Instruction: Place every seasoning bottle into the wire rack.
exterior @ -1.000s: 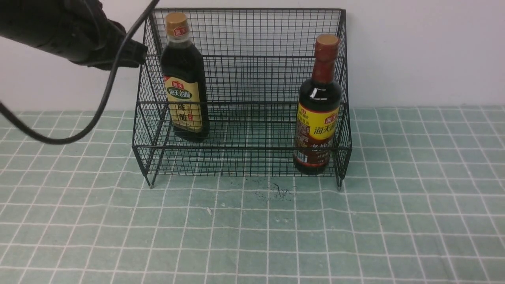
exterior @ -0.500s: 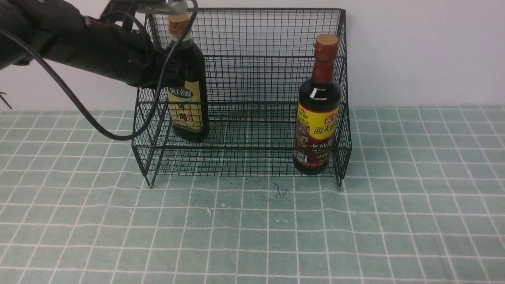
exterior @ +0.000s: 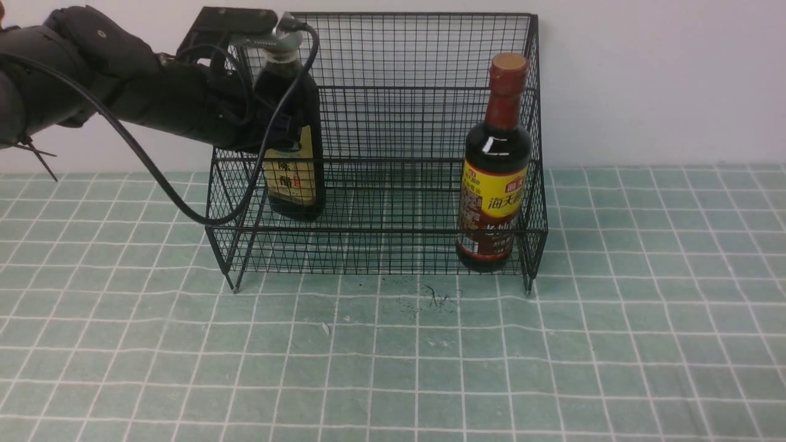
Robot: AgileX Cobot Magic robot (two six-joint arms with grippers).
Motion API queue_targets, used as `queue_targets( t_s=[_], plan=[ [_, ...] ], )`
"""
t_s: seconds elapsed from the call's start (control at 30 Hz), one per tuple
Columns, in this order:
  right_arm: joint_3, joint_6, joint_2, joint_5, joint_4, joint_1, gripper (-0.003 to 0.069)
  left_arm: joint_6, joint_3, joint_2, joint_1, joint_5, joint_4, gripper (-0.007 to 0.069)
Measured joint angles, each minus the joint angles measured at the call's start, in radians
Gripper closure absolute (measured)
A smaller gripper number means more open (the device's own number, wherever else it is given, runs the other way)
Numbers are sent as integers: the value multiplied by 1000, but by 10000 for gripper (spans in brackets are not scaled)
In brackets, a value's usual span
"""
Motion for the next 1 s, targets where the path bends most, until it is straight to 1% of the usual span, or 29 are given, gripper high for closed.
queue_targets(
  t_s=[0.5, 0.67, 0.87, 1.0],
  plan=[
    [0, 0, 0, 1, 0, 0, 673, 9, 0, 24, 0, -32, -94, 631],
    [0, 1, 0, 1, 0, 0, 673, 14, 0, 24, 0, -1, -99, 631],
    [0, 7, 0, 1, 0, 0, 673, 14, 0, -12, 0, 94, -41, 631],
    [0, 7, 0, 1, 0, 0, 673, -64, 0, -119, 0, 148, 53, 631]
  ],
)
